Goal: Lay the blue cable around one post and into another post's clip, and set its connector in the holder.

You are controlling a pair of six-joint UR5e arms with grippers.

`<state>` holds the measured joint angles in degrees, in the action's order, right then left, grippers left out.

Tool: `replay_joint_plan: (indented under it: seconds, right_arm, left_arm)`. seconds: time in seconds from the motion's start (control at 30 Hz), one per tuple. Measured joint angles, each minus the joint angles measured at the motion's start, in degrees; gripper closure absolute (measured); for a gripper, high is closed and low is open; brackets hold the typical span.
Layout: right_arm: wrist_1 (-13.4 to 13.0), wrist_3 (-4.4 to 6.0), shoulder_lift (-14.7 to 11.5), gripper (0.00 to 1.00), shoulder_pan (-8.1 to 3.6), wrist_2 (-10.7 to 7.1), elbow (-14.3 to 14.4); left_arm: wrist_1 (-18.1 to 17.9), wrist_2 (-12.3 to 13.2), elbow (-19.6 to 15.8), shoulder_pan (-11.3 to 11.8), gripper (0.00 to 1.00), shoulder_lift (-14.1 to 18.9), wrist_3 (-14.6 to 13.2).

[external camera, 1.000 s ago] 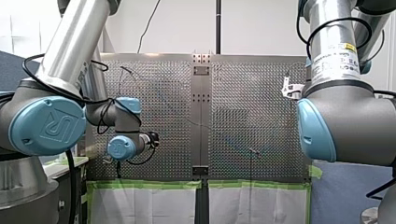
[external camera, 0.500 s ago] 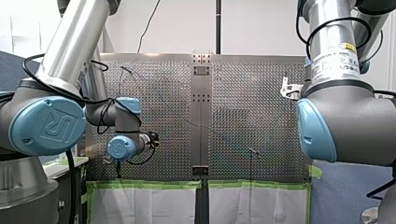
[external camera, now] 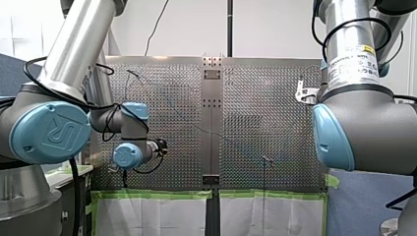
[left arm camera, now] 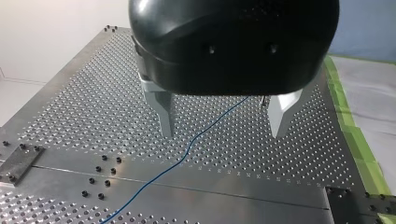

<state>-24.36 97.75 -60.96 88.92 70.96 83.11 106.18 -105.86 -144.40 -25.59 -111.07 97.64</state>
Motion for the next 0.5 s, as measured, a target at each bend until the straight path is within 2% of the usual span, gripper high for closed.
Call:
replay_joint_plan:
  seconds: [0.5]
  right_arm:
    - [0.7,0.94,-0.6,0.00,-0.02,1.11,0.0]
  left_arm:
    - [0.0,0.1,0.0,0.0,0.00,0.0,0.0]
